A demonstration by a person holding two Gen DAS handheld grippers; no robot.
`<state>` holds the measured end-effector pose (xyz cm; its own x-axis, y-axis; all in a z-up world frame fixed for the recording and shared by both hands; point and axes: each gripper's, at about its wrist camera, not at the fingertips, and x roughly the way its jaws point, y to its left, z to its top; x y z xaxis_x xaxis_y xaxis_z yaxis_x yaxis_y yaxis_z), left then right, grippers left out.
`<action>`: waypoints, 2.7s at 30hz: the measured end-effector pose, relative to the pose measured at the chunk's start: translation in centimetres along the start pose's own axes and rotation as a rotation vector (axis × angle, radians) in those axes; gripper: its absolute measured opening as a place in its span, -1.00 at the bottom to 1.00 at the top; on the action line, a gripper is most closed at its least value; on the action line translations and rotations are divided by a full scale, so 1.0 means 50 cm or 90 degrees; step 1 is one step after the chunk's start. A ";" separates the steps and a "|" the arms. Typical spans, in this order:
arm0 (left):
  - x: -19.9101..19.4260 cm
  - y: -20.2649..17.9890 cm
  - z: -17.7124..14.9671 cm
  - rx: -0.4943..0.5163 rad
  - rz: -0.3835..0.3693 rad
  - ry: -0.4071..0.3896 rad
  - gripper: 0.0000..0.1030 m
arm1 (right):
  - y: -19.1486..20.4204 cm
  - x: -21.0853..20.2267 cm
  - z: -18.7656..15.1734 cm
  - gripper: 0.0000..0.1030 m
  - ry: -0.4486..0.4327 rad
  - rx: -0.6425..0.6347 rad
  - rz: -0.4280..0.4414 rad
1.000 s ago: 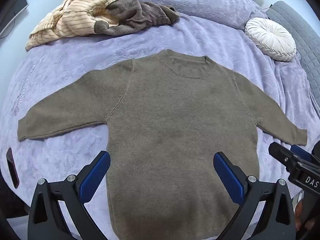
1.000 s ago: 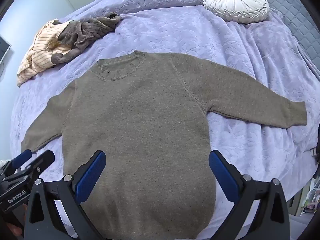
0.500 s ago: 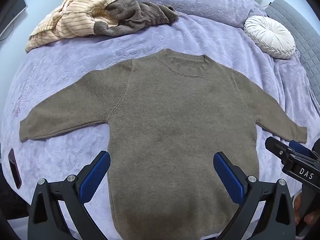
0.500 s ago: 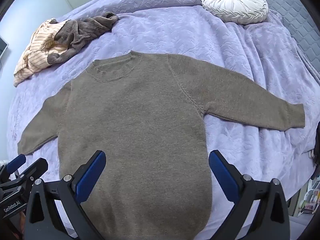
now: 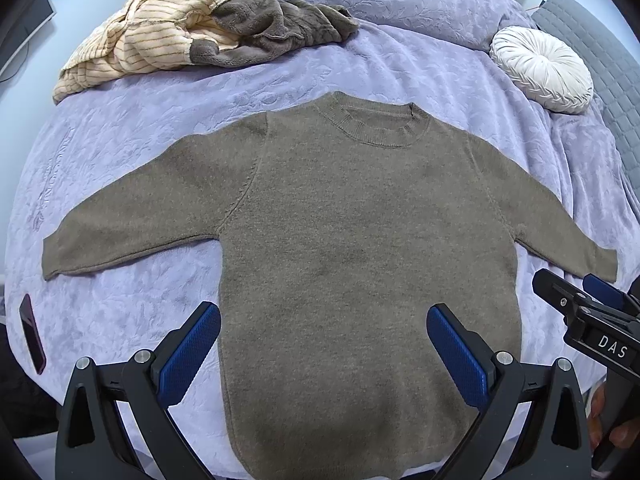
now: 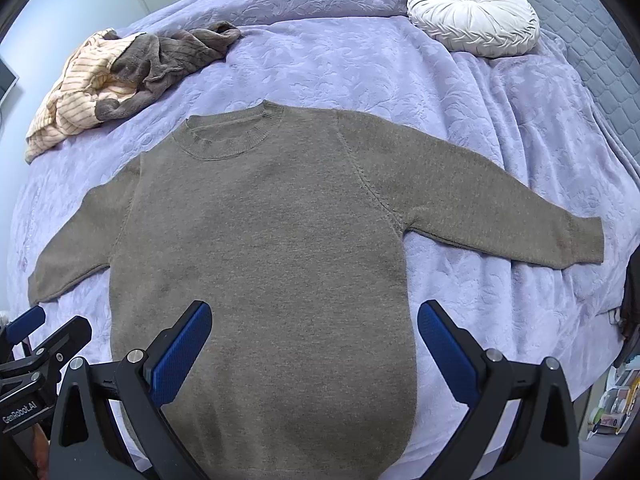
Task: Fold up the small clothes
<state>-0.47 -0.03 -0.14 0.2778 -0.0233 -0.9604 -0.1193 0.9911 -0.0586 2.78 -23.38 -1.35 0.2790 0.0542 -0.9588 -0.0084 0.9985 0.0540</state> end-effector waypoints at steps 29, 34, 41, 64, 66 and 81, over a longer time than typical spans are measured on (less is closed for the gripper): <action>0.012 0.008 -0.003 -0.011 0.003 0.017 1.00 | 0.011 0.010 -0.003 0.99 0.005 -0.011 -0.010; 0.017 0.007 -0.003 -0.014 0.005 0.022 1.00 | 0.012 0.013 -0.002 0.99 0.009 -0.012 -0.009; 0.022 0.008 -0.004 -0.018 0.006 0.028 1.00 | 0.016 0.019 -0.002 0.99 0.011 -0.017 -0.010; 0.034 -0.053 -0.006 -0.040 0.026 0.038 1.00 | -0.008 0.046 0.013 0.99 0.035 -0.055 0.017; 0.032 -0.058 -0.009 -0.050 0.032 0.037 1.00 | -0.014 0.049 0.017 0.99 0.037 -0.063 0.024; 0.059 -0.010 -0.028 -0.155 0.007 0.029 1.00 | -0.045 0.092 0.033 0.99 0.073 -0.096 0.055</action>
<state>-0.90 -0.77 -3.33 0.2328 -0.0239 -0.9722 -0.3500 0.9307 -0.1067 5.68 -25.40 -5.41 0.1594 0.1314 -0.9784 -0.1742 0.9793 0.1032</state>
